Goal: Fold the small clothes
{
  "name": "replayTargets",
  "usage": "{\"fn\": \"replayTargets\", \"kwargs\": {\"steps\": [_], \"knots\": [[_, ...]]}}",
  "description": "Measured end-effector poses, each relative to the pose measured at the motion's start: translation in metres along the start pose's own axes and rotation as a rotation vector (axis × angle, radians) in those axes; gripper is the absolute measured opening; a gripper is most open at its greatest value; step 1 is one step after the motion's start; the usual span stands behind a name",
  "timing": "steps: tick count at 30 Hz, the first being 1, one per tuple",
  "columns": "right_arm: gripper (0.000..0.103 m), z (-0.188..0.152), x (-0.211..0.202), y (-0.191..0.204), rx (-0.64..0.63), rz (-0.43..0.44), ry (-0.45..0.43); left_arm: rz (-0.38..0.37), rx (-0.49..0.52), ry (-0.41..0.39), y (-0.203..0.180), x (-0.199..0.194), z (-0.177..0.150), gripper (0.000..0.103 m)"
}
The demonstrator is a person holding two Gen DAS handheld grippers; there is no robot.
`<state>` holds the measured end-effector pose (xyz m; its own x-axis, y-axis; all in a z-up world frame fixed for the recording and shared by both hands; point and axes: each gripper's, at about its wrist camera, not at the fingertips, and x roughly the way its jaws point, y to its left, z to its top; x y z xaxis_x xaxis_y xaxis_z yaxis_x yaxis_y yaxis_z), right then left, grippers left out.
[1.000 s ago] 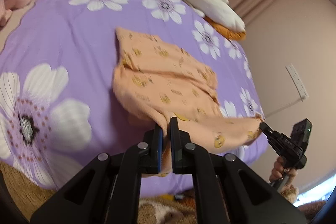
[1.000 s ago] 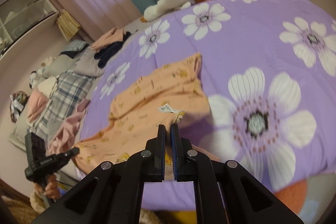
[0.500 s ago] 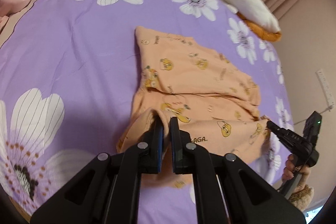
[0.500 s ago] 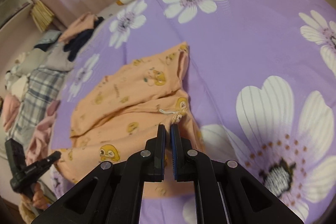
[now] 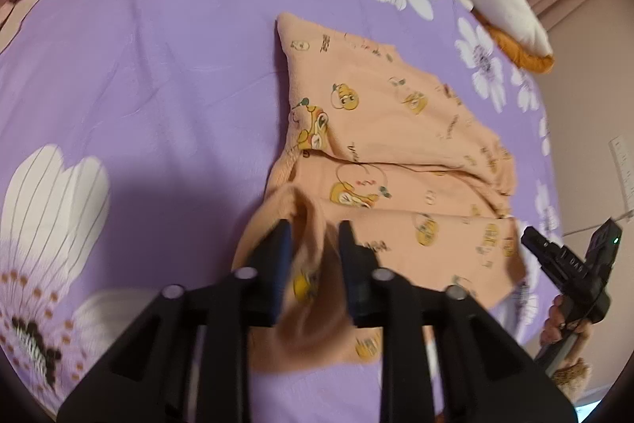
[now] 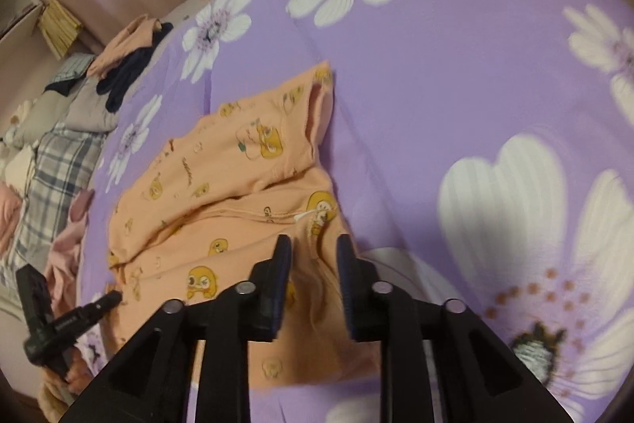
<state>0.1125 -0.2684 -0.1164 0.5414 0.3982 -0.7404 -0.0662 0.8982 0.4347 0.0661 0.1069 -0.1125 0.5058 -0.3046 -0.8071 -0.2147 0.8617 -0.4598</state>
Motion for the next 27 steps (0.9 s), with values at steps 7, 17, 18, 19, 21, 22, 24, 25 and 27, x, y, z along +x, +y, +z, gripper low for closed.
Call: {"fn": "replayTargets", "kwargs": {"steps": [7, 17, 18, 19, 21, 22, 24, 25, 27], "knots": [[0.033, -0.017, -0.017, -0.005, -0.003, 0.039, 0.021, -0.023, 0.033, 0.018, -0.008, -0.022, -0.031, 0.051], [0.033, -0.029, 0.004, -0.002, -0.030, -0.011, 0.065, -0.003, 0.056, 0.038, -0.017, -0.006, -0.051, 0.002], [0.027, -0.029, 0.004, -0.001, -0.040, -0.021, 0.059, 0.007, 0.050, 0.041, -0.018, -0.005, -0.051, 0.002], [0.008, -0.030, 0.003, 0.002, -0.057, -0.026, 0.050, 0.016, 0.052, 0.039, -0.019, -0.005, -0.051, 0.002], [0.005, -0.032, -0.001, 0.005, -0.069, -0.017, 0.038, 0.038, 0.073, 0.018, -0.023, -0.009, -0.053, 0.002], [0.005, -0.033, -0.005, 0.007, -0.074, -0.014, 0.023, 0.041, 0.079, 0.010, -0.024, -0.011, -0.053, 0.002], [0.005, -0.033, -0.014, 0.009, -0.086, -0.009, -0.001, 0.045, 0.094, -0.010, -0.029, -0.019, -0.054, 0.002], [0.005, -0.032, -0.019, 0.010, -0.089, 0.000, -0.016, 0.048, 0.101, -0.018, -0.030, -0.021, -0.054, 0.002], [0.005, -0.030, -0.028, 0.013, -0.088, 0.027, -0.041, 0.060, 0.115, -0.041, -0.033, -0.029, -0.054, 0.002]]}}
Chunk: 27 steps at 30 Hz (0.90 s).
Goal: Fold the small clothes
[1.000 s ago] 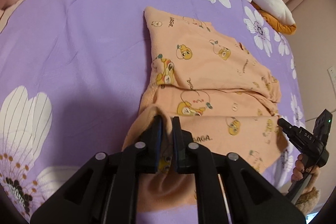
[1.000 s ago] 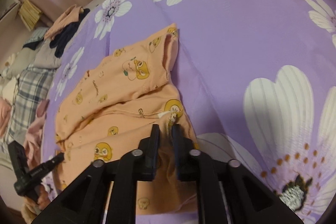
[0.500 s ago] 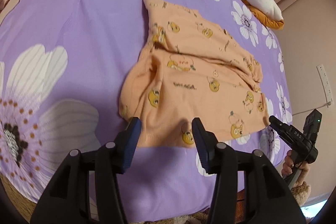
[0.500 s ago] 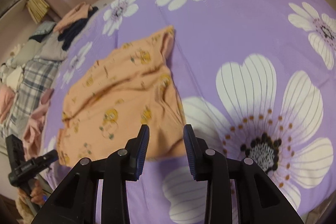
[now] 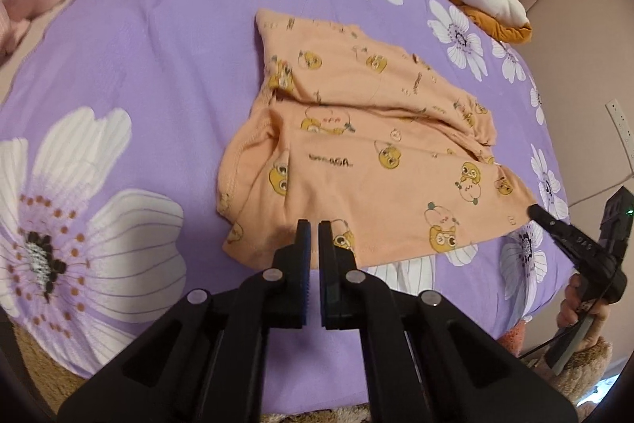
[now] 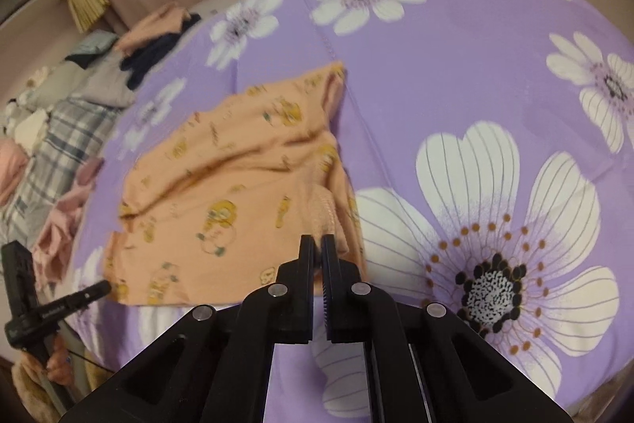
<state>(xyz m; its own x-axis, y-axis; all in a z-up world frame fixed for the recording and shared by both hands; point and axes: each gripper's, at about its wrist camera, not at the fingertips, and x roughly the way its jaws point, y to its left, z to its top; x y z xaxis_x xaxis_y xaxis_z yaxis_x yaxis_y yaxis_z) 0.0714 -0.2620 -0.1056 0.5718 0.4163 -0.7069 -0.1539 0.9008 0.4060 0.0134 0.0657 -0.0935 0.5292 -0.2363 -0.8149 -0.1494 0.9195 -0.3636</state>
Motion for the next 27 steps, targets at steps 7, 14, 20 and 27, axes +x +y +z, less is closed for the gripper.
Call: {"fn": "replayTargets", "kwargs": {"steps": [7, 14, 20, 27], "knots": [[0.005, 0.010, -0.033, 0.017, 0.008, 0.104, -0.085, -0.041, -0.009, -0.049, -0.007, -0.022, 0.005, 0.002], [0.005, 0.014, -0.048, 0.028, -0.004, 0.146, -0.129, -0.074, 0.004, -0.086, -0.010, -0.040, 0.006, 0.002], [0.005, 0.012, -0.045, 0.027, 0.013, 0.129, -0.114, -0.078, -0.025, -0.035, 0.002, -0.033, 0.000, 0.002], [0.005, 0.007, -0.040, 0.022, 0.030, 0.119, -0.093, -0.064, -0.034, 0.016, 0.015, -0.014, -0.009, 0.026]]}}
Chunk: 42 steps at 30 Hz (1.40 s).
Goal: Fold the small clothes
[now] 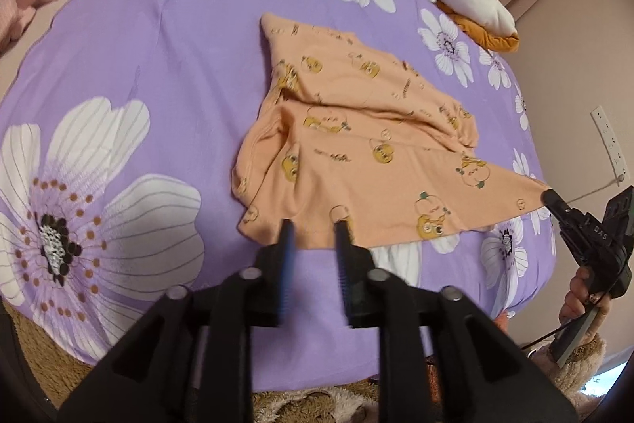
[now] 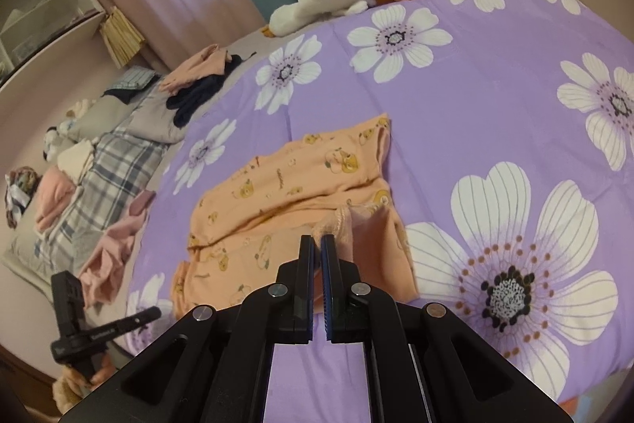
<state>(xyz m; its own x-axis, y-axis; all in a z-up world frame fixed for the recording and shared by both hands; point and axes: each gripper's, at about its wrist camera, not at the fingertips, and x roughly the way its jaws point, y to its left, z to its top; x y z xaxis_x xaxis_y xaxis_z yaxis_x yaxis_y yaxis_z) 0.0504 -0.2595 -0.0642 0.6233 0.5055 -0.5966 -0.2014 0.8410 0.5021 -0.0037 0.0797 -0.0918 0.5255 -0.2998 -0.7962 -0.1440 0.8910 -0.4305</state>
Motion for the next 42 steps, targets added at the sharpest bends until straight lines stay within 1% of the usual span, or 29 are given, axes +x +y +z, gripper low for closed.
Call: {"fn": "replayTargets", "kwargs": {"steps": [2, 4, 7, 12, 15, 17, 20, 22, 23, 25, 26, 27, 28, 30, 32, 34, 36, 42], "knots": [[0.005, 0.000, 0.001, -0.001, 0.003, -0.003, 0.004, 0.033, 0.009, 0.005, 0.001, 0.006, -0.001, 0.032], [0.005, -0.001, 0.002, 0.000, 0.003, -0.008, 0.007, 0.065, 0.020, 0.005, 0.002, 0.012, -0.001, 0.042], [0.005, -0.003, 0.004, -0.002, 0.002, -0.010, 0.014, 0.065, 0.022, 0.007, 0.007, 0.018, 0.000, 0.048], [0.005, -0.006, 0.009, -0.004, 0.009, -0.027, 0.031, 0.065, -0.020, 0.047, 0.018, 0.036, 0.003, 0.049], [0.005, -0.007, 0.011, -0.005, 0.007, -0.031, 0.040, 0.055, -0.029, 0.037, 0.022, 0.037, 0.005, 0.049], [0.005, -0.008, 0.012, -0.004, -0.001, -0.049, 0.042, 0.056, -0.039, 0.030, 0.022, 0.034, 0.008, 0.049], [0.005, -0.009, 0.012, -0.005, 0.001, -0.054, 0.043, 0.082, -0.036, 0.013, 0.025, 0.028, 0.009, 0.049], [0.005, -0.009, 0.013, -0.006, 0.001, -0.060, 0.044, 0.077, -0.020, 0.005, 0.026, 0.027, 0.010, 0.056], [0.005, -0.009, 0.014, -0.006, 0.002, -0.064, 0.045, 0.072, -0.017, 0.010, 0.027, 0.030, 0.010, 0.058], [0.005, -0.009, 0.015, -0.006, 0.004, -0.069, 0.048, 0.059, -0.008, 0.037, 0.028, 0.038, 0.010, 0.056], [0.005, -0.010, 0.016, -0.006, 0.004, -0.073, 0.049, 0.059, -0.004, 0.037, 0.027, 0.041, 0.009, 0.055], [0.005, -0.010, 0.016, -0.006, 0.005, -0.076, 0.050, 0.057, 0.006, 0.027, 0.025, 0.041, 0.009, 0.044], [0.005, -0.010, 0.016, -0.005, 0.005, -0.078, 0.050, 0.041, 0.012, 0.026, 0.024, 0.042, 0.009, 0.025], [0.005, -0.011, 0.017, -0.005, 0.007, -0.080, 0.053, -0.007, -0.015, 0.050, 0.025, 0.047, 0.009, 0.010], [0.005, -0.011, 0.017, -0.004, 0.007, -0.084, 0.055, -0.013, -0.051, 0.051, 0.027, 0.047, 0.009, 0.009], [0.005, -0.011, 0.016, -0.004, 0.006, -0.089, 0.051, -0.008, -0.045, 0.043, 0.023, 0.041, 0.008, 0.007], [0.005, -0.011, 0.014, -0.004, 0.008, -0.087, 0.047, -0.022, -0.043, 0.030, 0.020, 0.031, 0.009, 0.007], [0.005, -0.009, 0.005, -0.002, 0.011, -0.091, 0.012, -0.080, -0.055, -0.056, 0.007, -0.010, 0.018, 0.006]]}}
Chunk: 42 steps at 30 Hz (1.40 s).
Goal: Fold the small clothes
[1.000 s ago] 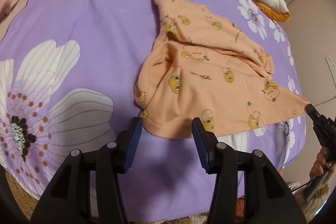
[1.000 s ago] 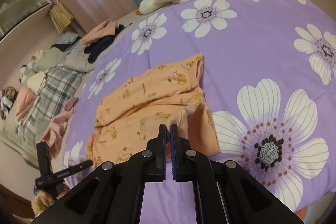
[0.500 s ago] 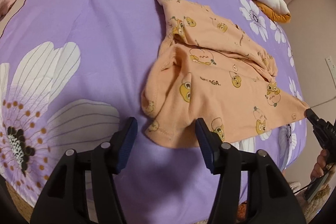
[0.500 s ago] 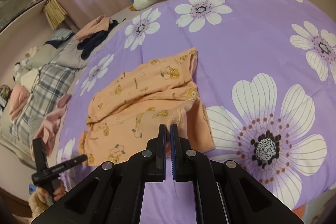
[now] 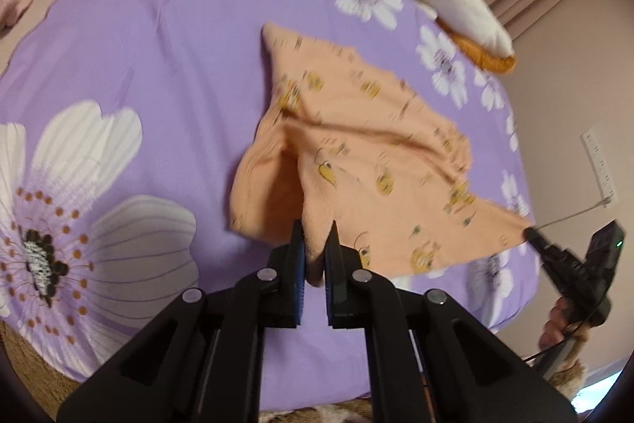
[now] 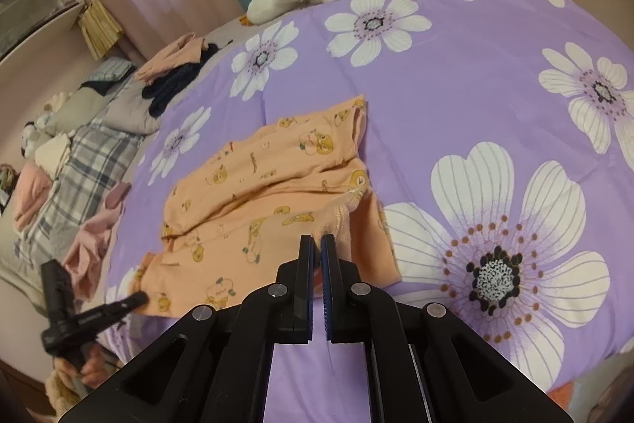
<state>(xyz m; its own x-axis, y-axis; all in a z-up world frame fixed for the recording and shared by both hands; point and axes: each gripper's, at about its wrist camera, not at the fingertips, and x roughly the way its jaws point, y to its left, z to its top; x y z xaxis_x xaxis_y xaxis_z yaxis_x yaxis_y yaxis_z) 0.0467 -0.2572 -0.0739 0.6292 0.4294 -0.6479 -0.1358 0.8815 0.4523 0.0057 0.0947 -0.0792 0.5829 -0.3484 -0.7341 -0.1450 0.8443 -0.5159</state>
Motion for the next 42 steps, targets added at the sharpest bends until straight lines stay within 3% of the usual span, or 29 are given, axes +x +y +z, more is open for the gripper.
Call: {"fn": "replayTargets", "kwargs": {"steps": [11, 26, 42], "knots": [[0.005, 0.004, -0.030, 0.009, -0.019, 0.023, -0.087, -0.142, 0.032, -0.120, -0.033, -0.053, 0.015, 0.006], [0.005, 0.012, -0.061, 0.017, -0.030, 0.060, -0.182, -0.144, 0.039, -0.161, -0.041, -0.080, 0.019, 0.006], [0.005, 0.035, -0.055, 0.027, -0.069, 0.078, -0.202, -0.093, 0.056, -0.163, -0.043, -0.075, 0.031, 0.007]]}}
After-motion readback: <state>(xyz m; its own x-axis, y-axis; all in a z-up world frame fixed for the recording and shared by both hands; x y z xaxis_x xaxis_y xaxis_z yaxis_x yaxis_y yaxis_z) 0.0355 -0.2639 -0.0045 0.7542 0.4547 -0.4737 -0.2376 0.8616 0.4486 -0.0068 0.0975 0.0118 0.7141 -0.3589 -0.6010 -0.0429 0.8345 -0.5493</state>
